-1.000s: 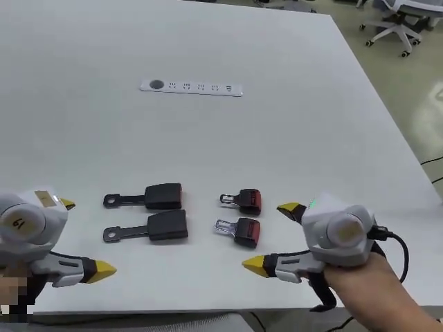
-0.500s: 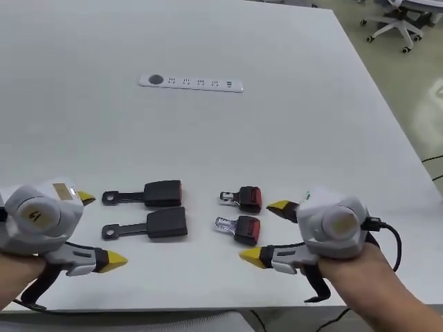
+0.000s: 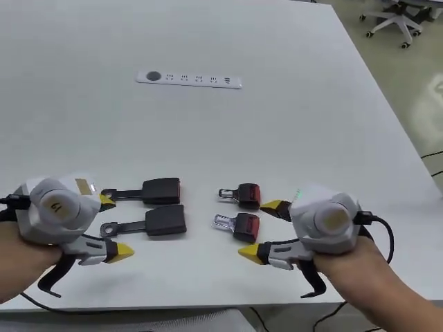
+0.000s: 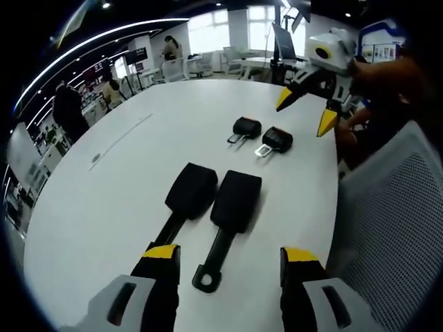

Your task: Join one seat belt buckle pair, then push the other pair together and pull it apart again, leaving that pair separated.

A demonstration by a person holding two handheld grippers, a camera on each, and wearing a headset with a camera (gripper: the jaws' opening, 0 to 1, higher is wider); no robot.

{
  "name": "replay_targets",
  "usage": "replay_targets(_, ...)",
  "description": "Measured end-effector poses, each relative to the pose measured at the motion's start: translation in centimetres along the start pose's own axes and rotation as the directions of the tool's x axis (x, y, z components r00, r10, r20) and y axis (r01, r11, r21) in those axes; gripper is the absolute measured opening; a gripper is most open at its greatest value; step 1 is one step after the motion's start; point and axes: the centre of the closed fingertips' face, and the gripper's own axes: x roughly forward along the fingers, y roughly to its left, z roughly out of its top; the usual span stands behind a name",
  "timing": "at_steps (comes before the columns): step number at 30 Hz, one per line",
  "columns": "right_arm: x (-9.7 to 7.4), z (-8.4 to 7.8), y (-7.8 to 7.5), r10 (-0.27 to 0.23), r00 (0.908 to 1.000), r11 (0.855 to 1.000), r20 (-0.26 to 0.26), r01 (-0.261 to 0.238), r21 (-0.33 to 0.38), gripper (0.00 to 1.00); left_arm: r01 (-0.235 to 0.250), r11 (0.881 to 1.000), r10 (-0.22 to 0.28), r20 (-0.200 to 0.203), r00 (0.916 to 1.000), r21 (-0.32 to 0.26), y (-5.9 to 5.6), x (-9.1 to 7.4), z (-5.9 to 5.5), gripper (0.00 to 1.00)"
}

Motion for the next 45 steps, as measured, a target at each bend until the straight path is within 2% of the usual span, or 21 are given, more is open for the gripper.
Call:
replay_targets(6, 0.2, 0.1, -0.2, 0.003, 0.9999, 0.999, -0.016, -0.003, -0.038, 0.51, 0.017, 1.000, -0.017, -0.013, 0.9998, 0.005, -0.1, 1.3, 0.4, 0.59)
replay_targets(9, 0.3, 0.3, -0.1, 0.014, 0.9997, 0.998, -0.020, -0.015, -0.060, 0.46, 0.032, 0.999, -0.032, -0.018, 0.9993, 0.007, -0.3, 2.1, 0.7, 0.58)
replay_targets(11, 0.5, 0.4, -0.4, 0.010, 0.9996, 0.997, -0.025, -0.012, -0.070, 0.46, 0.044, 0.999, -0.043, -0.025, 0.9988, 0.009, -0.3, 2.8, 0.5, 0.58)
replay_targets(16, 0.9, 0.2, -0.8, 0.016, 0.9992, 0.996, -0.037, -0.019, -0.088, 0.43, 0.066, 0.997, -0.065, -0.033, 0.9974, 0.027, -0.4, 3.2, 1.2, 0.53)
replay_targets(20, 1.0, 0.2, -0.8, 0.022, 0.9988, 0.996, -0.044, -0.026, -0.088, 0.42, 0.062, 0.997, -0.061, -0.038, 0.9974, 0.035, 0.1, 3.6, 1.4, 0.53)
replay_targets(25, 1.6, 0.1, -1.3, 0.031, 0.9977, 0.993, -0.060, -0.038, -0.114, 0.41, 0.071, 0.997, -0.069, -0.046, 0.9965, 0.035, 0.2, 4.1, 1.7, 0.53)
replay_targets(27, 1.8, -0.2, -1.4, 0.035, 0.9960, 0.989, -0.082, -0.046, -0.137, 0.41, 0.079, 0.996, -0.077, -0.050, 0.9958, 0.034, 0.0, 4.3, 1.7, 0.52)
replay_targets(31, 2.4, -0.4, -2.1, 0.023, 0.9959, 0.991, -0.088, -0.034, -0.127, 0.44, 0.092, 0.995, -0.090, -0.056, 0.9944, 0.036, -0.1, 4.7, 1.6, 0.52)
replay_targets(39, 2.9, -0.7, -1.9, 0.053, 0.9930, 0.989, -0.106, -0.066, -0.129, 0.39, 0.114, 0.993, -0.112, -0.064, 0.9916, 0.038, -0.5, 5.3, 1.9, 0.50)
replay_targets(42, 3.1, -1.0, -1.8, 0.077, 0.9895, 0.987, -0.123, -0.093, -0.131, 0.35, 0.133, 0.990, -0.129, -0.073, 0.9889, 0.055, -0.8, 5.6, 1.9, 0.48)
replay_targets(45, 3.0, -1.1, -2.0, 0.064, 0.9883, 0.985, -0.138, -0.085, -0.151, 0.37, 0.152, 0.985, -0.146, -0.074, 0.9865, 0.086, -1.0, 5.8, 2.2, 0.44)
